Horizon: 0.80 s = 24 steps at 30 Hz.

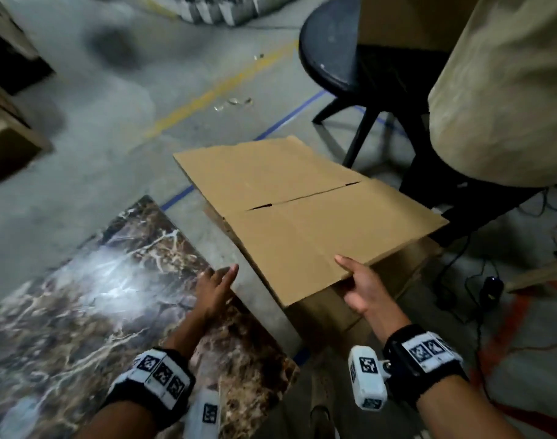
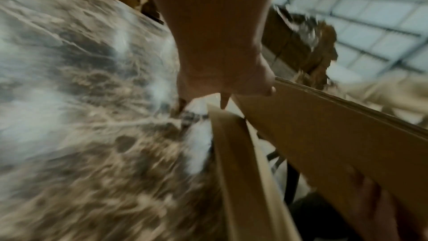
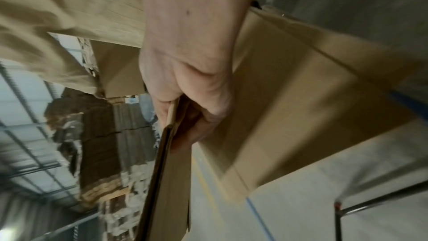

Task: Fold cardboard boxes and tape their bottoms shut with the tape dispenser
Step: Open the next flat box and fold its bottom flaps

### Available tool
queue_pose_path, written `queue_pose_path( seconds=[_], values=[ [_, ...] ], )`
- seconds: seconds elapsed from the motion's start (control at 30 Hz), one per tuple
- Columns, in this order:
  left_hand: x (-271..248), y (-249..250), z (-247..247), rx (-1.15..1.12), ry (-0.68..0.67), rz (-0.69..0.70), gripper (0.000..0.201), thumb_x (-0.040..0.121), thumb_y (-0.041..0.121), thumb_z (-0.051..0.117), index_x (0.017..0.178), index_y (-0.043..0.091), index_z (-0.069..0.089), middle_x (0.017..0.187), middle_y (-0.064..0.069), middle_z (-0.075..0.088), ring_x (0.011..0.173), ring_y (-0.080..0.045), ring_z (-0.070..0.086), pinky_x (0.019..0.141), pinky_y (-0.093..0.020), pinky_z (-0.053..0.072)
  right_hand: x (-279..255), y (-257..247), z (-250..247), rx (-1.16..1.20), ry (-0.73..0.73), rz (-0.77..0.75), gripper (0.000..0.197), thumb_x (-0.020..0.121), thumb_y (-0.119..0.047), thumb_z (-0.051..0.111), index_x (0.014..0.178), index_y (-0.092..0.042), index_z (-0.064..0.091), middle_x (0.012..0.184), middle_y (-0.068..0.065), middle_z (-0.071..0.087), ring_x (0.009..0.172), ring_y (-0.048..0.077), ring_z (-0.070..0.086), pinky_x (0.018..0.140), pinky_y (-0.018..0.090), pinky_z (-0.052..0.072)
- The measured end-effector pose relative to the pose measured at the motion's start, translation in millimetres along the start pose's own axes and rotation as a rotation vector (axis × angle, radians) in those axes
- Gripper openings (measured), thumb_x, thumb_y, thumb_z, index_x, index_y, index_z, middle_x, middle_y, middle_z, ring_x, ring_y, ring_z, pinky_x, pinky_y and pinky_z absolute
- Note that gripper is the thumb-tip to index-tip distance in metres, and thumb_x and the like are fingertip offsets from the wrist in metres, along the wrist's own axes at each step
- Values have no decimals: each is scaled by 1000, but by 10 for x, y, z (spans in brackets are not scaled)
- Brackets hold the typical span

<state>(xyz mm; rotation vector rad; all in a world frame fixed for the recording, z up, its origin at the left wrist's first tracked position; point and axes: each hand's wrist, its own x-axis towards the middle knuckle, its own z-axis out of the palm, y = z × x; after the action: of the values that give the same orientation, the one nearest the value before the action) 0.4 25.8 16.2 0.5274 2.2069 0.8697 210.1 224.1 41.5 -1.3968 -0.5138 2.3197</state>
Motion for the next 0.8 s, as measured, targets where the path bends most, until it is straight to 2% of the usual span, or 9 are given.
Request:
queue_pose_path(
  seconds=[0.1, 0.17, 0.2, 0.27, 0.33, 0.43, 0.53, 0.63, 0.8],
  values=[
    [-250, 521, -353, -746, -157, -196, 74, 86, 72, 38, 127, 15, 59, 120, -16, 66, 113, -36, 62, 99, -52, 45, -451, 77, 283, 25, -161, -31, 37, 57, -11, 89, 89, -2, 73, 85, 14, 75, 75, 22, 74, 66, 33, 62],
    [-432, 803, -578, -893, -82, -150, 61, 95, 61, 43, 117, 8, 64, 108, -18, 70, 98, -36, 67, 90, -51, 53, -768, 185, 423, -49, -223, -42, 25, 69, -12, 81, 89, 0, 71, 85, 14, 75, 75, 22, 74, 71, 34, 62],
    [-553, 888, -727, -926, -23, -128, 45, 98, 45, 50, 106, 4, 66, 99, -18, 70, 88, -35, 67, 82, -45, 55, -951, 253, 513, -91, -236, -50, 17, 78, -10, 72, 91, 0, 70, 85, 14, 75, 75, 23, 74, 74, 36, 61],
    [-818, 943, -1040, -891, 95, -98, 14, 94, 13, 58, 90, 2, 66, 84, -17, 66, 72, -31, 64, 72, -38, 53, -1240, 387, 652, -154, -278, -40, 27, 69, -15, 83, 90, 0, 73, 89, 15, 75, 79, 25, 73, 74, 38, 60],
    [-1077, 933, -1388, -853, 167, -47, 5, 89, 2, 60, 91, 0, 65, 82, -19, 65, 70, -31, 63, 70, -40, 52, -1483, 469, 771, -325, -335, 13, 47, 58, -34, 93, 90, -4, 75, 88, 16, 73, 78, 28, 70, 65, 37, 58],
    [-1557, 866, -2159, -783, 269, 37, 17, 87, 1, 61, 103, -5, 61, 89, -23, 65, 72, -31, 64, 66, -39, 54, -1957, 561, 1012, -893, -417, 149, 57, 77, -67, 59, 83, -10, 63, 71, 12, 65, 55, 23, 62, 48, 27, 47],
    [-2043, 767, -2861, -683, 313, 117, 21, 87, -1, 58, 107, -5, 59, 96, -27, 64, 79, -35, 64, 72, -44, 53, -2358, 552, 1258, -1294, -686, 223, 74, 79, -75, 57, 85, -2, 72, 84, 18, 70, 61, 19, 67, 59, 27, 53],
    [-2559, 672, -3353, -527, 348, 130, 18, 85, -2, 53, 102, 1, 58, 94, -22, 60, 80, -32, 61, 62, -35, 51, -2728, 603, 1752, -1379, -880, 39, 51, 95, -49, 56, 100, -2, 75, 98, 19, 74, 81, 24, 70, 79, 37, 54],
    [-3237, 503, -3831, -348, 432, 120, 15, 85, 0, 53, 99, 5, 53, 82, -12, 55, 70, -22, 56, 48, -26, 43, -3374, 1040, 2854, -1246, -873, -481, 40, 88, -43, 60, 104, -8, 72, 101, 8, 76, 95, 30, 71, 82, 40, 53]
  ],
)
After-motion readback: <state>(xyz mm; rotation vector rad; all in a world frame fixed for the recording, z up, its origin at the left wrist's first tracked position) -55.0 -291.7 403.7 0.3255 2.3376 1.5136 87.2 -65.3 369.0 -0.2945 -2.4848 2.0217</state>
